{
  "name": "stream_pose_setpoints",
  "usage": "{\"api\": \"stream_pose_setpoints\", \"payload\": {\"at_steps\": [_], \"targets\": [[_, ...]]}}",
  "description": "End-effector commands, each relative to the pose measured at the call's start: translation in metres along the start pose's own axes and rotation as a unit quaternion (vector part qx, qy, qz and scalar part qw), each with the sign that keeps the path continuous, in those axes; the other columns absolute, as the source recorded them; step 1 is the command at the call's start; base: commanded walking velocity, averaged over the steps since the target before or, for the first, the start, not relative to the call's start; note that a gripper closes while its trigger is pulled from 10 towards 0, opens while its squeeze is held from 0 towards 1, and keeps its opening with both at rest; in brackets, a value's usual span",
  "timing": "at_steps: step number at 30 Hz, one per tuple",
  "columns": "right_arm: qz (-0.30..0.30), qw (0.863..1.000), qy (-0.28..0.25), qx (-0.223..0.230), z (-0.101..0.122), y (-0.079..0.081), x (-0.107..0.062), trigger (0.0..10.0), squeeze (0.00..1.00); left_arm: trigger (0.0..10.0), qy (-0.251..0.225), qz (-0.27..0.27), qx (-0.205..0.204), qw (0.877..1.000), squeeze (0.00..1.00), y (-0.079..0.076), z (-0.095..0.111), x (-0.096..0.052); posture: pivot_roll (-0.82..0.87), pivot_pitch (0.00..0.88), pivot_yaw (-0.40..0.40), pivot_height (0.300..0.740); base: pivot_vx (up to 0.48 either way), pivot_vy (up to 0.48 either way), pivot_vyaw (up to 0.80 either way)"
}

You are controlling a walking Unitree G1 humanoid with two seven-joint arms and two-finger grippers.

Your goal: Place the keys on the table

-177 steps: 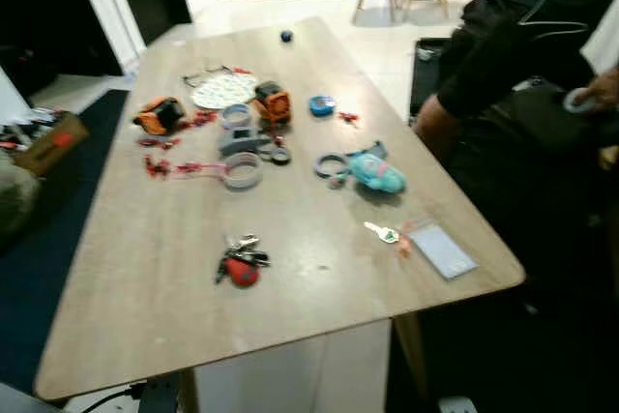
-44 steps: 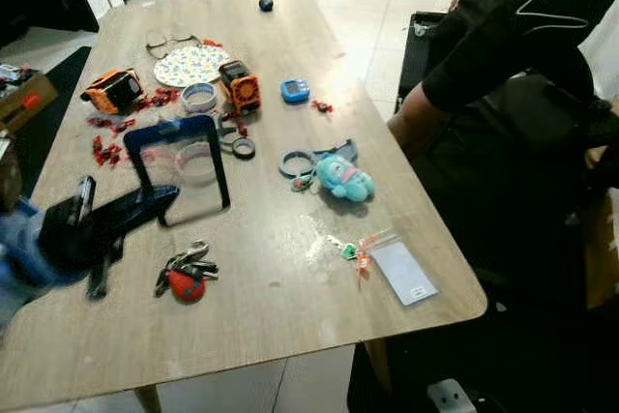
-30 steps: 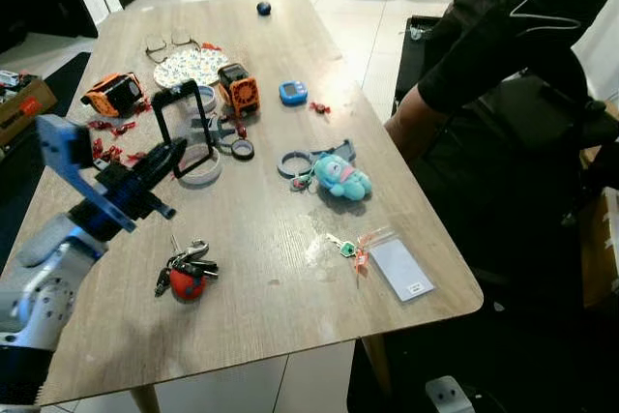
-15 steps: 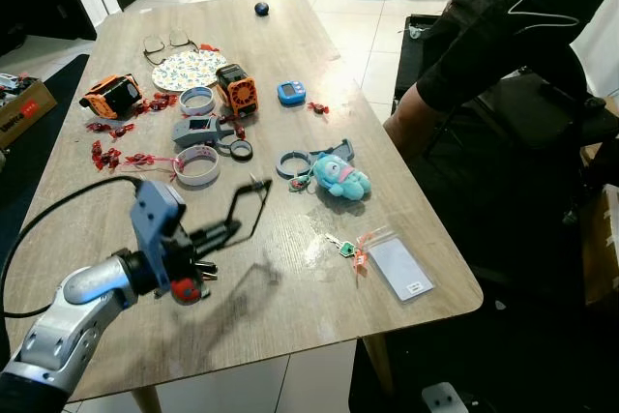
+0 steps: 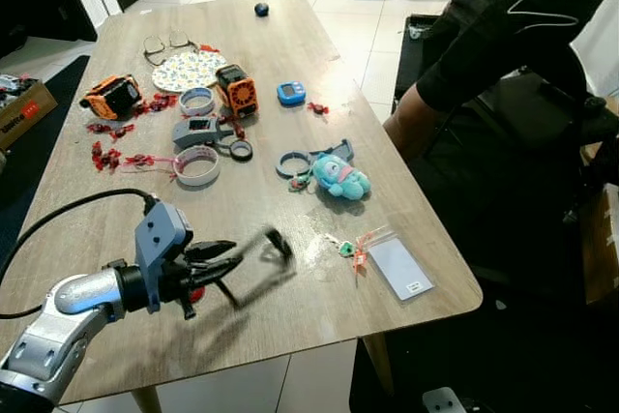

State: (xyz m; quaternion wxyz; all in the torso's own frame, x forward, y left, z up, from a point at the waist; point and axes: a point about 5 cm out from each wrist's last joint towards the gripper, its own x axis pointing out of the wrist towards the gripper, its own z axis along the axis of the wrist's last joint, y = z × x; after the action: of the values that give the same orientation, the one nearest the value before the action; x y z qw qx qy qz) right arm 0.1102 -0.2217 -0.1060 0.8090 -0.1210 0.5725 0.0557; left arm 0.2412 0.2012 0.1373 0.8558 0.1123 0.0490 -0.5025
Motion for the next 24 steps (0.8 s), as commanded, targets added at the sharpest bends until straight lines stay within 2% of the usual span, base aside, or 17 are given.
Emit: {"api": "stream_pose_setpoints", "payload": {"at_steps": [1, 9, 12, 13, 14, 15, 16, 17, 18, 19, 21, 22, 23, 24], "targets": [[0.013, 1.000, 0.005, -0.001, -0.004, 0.010, 0.001, 10.0, 0.00, 10.0, 0.023, -0.019, 0.015, 0.999, 1.00, -0.003, 0.000, -0.004, -0.04, 0.082, 0.068, 0.740, 0.000, 0.000, 0.00], [0.013, 1.000, 0.005, -0.004, -0.003, 0.008, 0.001, 10.0, 0.00, 10.0, 0.019, -0.024, 0.037, 0.999, 1.00, -0.002, 0.006, -0.005, -0.04, 0.080, 0.066, 0.740, 0.000, 0.000, 0.00], [0.011, 1.000, 0.005, -0.007, -0.003, 0.004, 0.000, 10.0, 0.00, 10.0, -0.018, 0.035, 0.046, 0.998, 0.98, 0.015, 0.020, -0.006, -0.04, 0.075, 0.065, 0.740, 0.000, 0.000, 0.00], [0.011, 1.000, 0.005, -0.007, -0.003, 0.004, 0.000, 10.0, 0.00, 10.0, -0.018, 0.035, 0.046, 0.998, 0.98, 0.015, 0.020, -0.006, -0.04, 0.075, 0.065, 0.740, 0.000, 0.000, 0.00], [0.011, 1.000, 0.005, -0.007, -0.003, 0.003, 0.000, 10.0, 0.00, 10.0, -0.025, 0.046, 0.045, 0.998, 0.92, 0.020, 0.022, -0.009, -0.04, 0.075, 0.065, 0.740, 0.000, 0.000, 0.00], [0.010, 1.000, 0.005, -0.008, -0.004, 0.002, 0.000, 10.0, 0.00, 10.0, -0.027, 0.050, 0.045, 0.997, 0.63, 0.022, 0.022, -0.010, -0.04, 0.075, 0.065, 0.740, 0.000, 0.000, 0.00], [0.009, 1.000, 0.006, -0.008, -0.004, 0.000, -0.001, 10.0, 0.00, 10.0, -0.033, 0.052, 0.030, 0.998, 0.40, 0.025, 0.021, -0.015, -0.04, 0.075, 0.065, 0.740, 0.000, 0.000, 0.00], [0.009, 1.000, 0.006, -0.008, -0.004, 0.000, -0.001, 10.0, 0.00, 10.0, -0.033, 0.052, 0.030, 0.998, 0.40, 0.025, 0.021, -0.015, -0.04, 0.075, 0.065, 0.740, 0.000, 0.000, 0.00], [0.008, 1.000, 0.006, -0.009, -0.005, -0.002, -0.001, 10.0, 0.00, 10.0, -0.024, 0.039, 0.024, 0.999, 0.32, 0.024, 0.017, -0.022, -0.04, 0.067, 0.063, 0.740, 0.000, 0.000, 0.00], [0.007, 1.000, 0.007, -0.010, -0.006, -0.005, -0.002, 10.0, 0.00, 10.0, -0.011, 0.014, 0.004, 1.000, 0.00, 0.020, 0.011, -0.031, -0.04, 0.067, 0.063, 0.740, 0.000, 0.000, 0.00], [0.006, 1.000, 0.008, -0.011, -0.007, -0.008, -0.002, 10.0, 0.00, 10.0, 0.010, -0.031, -0.030, 0.999, 0.00, 0.012, 0.002, -0.045, -0.04, 0.065, 0.063, 0.740, 0.000, 0.000, 0.00], [0.006, 1.000, 0.008, -0.011, -0.007, -0.008, -0.002, 10.0, 0.00, 10.0, 0.010, -0.031, -0.030, 0.999, 0.00, 0.012, 0.002, -0.045, -0.04, 0.065, 0.063, 0.740, 0.000, 0.000, 0.00], [0.005, 1.000, 0.008, -0.012, -0.008, -0.008, -0.002, 10.0, 0.00, 10.0, 0.029, -0.097, -0.080, 0.992, 0.00, -0.003, -0.007, -0.063, -0.04, 0.064, 0.063, 0.740, 0.000, 0.000, 0.00], [0.005, 1.000, 0.008, -0.012, -0.008, -0.008, -0.002, 10.0, 0.00, 10.0, 0.029, -0.097, -0.080, 0.992, 0.00, -0.003, -0.007, -0.063, -0.04, 0.064, 0.063, 0.740, 0.000, 0.000, 0.00]]}}
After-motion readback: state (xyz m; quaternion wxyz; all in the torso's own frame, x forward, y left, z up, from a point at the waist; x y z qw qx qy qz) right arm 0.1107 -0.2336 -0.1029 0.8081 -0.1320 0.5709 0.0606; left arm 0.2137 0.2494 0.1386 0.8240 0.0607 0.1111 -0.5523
